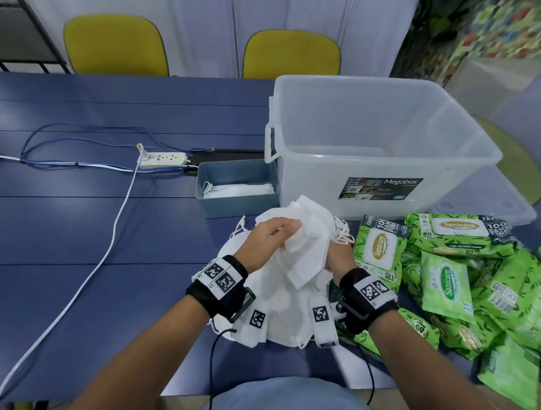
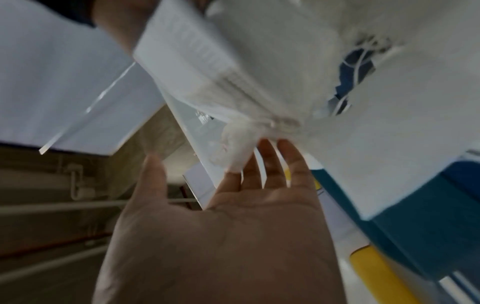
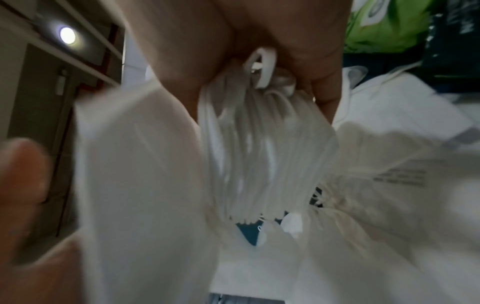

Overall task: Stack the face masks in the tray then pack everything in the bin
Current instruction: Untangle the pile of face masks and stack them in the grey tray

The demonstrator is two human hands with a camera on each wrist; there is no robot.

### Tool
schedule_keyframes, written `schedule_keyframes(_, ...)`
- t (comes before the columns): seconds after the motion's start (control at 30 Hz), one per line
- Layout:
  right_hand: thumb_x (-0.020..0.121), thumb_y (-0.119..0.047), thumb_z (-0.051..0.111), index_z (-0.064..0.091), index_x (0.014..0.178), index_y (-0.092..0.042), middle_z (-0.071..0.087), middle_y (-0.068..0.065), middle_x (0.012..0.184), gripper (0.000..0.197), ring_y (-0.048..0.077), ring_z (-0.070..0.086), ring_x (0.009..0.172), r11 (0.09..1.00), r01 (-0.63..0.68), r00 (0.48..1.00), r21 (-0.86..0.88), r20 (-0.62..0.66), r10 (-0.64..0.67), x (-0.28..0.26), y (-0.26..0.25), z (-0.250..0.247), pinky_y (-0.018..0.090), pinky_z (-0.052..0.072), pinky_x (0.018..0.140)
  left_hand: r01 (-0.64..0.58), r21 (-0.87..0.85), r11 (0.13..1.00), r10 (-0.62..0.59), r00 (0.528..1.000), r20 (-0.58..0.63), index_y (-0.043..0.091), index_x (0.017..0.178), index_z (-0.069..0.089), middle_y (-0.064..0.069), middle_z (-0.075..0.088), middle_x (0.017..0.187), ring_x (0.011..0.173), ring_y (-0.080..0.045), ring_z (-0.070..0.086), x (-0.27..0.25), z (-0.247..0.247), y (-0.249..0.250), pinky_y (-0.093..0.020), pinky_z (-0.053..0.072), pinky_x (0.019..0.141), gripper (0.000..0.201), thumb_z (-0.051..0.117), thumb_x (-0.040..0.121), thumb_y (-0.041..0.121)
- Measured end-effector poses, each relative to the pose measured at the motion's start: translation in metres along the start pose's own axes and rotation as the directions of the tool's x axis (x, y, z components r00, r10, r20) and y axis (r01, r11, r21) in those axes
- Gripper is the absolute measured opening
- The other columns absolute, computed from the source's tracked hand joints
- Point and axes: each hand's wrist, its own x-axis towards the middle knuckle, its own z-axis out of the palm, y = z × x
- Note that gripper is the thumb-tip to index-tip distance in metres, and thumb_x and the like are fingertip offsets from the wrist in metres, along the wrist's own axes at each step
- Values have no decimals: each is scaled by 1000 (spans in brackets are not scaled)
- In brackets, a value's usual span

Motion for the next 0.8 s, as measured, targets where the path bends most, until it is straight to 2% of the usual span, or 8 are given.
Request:
schedule_keyframes(0.07, 90, -24, 58, 59, 82, -23, 59, -7, 61, 8, 17, 49, 55, 997, -63, 998, 46, 24, 62, -4, 1, -1, 17, 38, 42, -17, 150, 989, 25, 998, -51, 22, 106, 62, 10, 60, 110, 104, -11, 54, 0, 0, -1, -20, 43, 85, 37, 69, 80, 47)
schedule_keyframes(0.13, 84, -43, 62, 64, 105, -24, 71, -2, 90, 28, 21, 65, 77, 984, -120, 990, 131, 87, 109, -7, 1, -1, 32, 58, 62, -53, 410, 911, 105, 989, -105, 21, 111, 55, 9, 53, 113, 110, -12, 47, 1, 1, -5, -24, 38, 92, 50, 79, 72, 41)
schedule_keyframes(0.2, 86, -43, 63, 62, 119, -23, 70, 3, 110, 39, 24, 66, 98, 958, -171, 979, 229, 150, 139, -11, -2, -3, 40, 57, 75, -41, 541, 840, 157, 973, -171, 21, 115, 47, 6, 45, 115, 110, -15, 40, 1, 4, -9, -31, 35, 95, 69, 83, 62, 45)
schedule_keyframes(0.3, 92, -38, 55, 59, 124, -17, 68, 7, 116, 38, 24, 66, 102, 913, -239, 959, 330, 229, 168, -14, -8, -6, 32, 54, 69, 11, 475, 880, 156, 937, -311, 21, 125, 35, 3, 36, 122, 113, -14, 33, 2, 3, -14, -29, 32, 96, 94, 87, 52, 51)
schedule_keyframes(0.37, 91, -45, 53, 58, 128, -17, 67, 7, 119, 47, 24, 65, 107, 895, -252, 950, 368, 272, 156, -16, -11, -7, 35, 55, 78, 25, 347, 937, 92, 944, -318, 23, 131, 29, 2, 32, 129, 121, -12, 29, 2, 4, -12, -28, 31, 99, 102, 89, 52, 45)
schedule_keyframes(0.47, 76, -59, 57, 56, 131, -18, 66, 8, 121, 68, 25, 63, 112, 869, -269, 938, 415, 316, 140, -18, -13, -9, 44, 48, 97, 85, 296, 951, -7, 966, -258, 22, 132, 30, -1, 33, 132, 123, -14, 32, 2, 6, -10, -25, 31, 97, 96, 87, 58, 41)
schedule_keyframes(0.63, 52, -53, 86, 59, 128, -16, 66, 9, 121, 88, 28, 61, 115, 882, -249, 927, 400, 363, 96, -20, -12, -9, 50, 43, 103, 131, 336, 933, -48, 968, -245, 22, 125, 42, 1, 45, 123, 112, -10, 38, 3, 4, -13, -23, 32, 86, 75, 81, 66, 47)
schedule_keyframes(0.8, 86, -40, 60, 56, 130, -17, 68, 7, 119, 49, 25, 65, 109, 857, -268, 943, 441, 301, 140, -23, -13, -8, 42, 53, 89, 71, 256, 964, -5, 968, -250, 23, 112, 50, 5, 57, 113, 108, -13, 51, 3, -6, -14, -25, 41, 82, 54, 81, 70, 37)
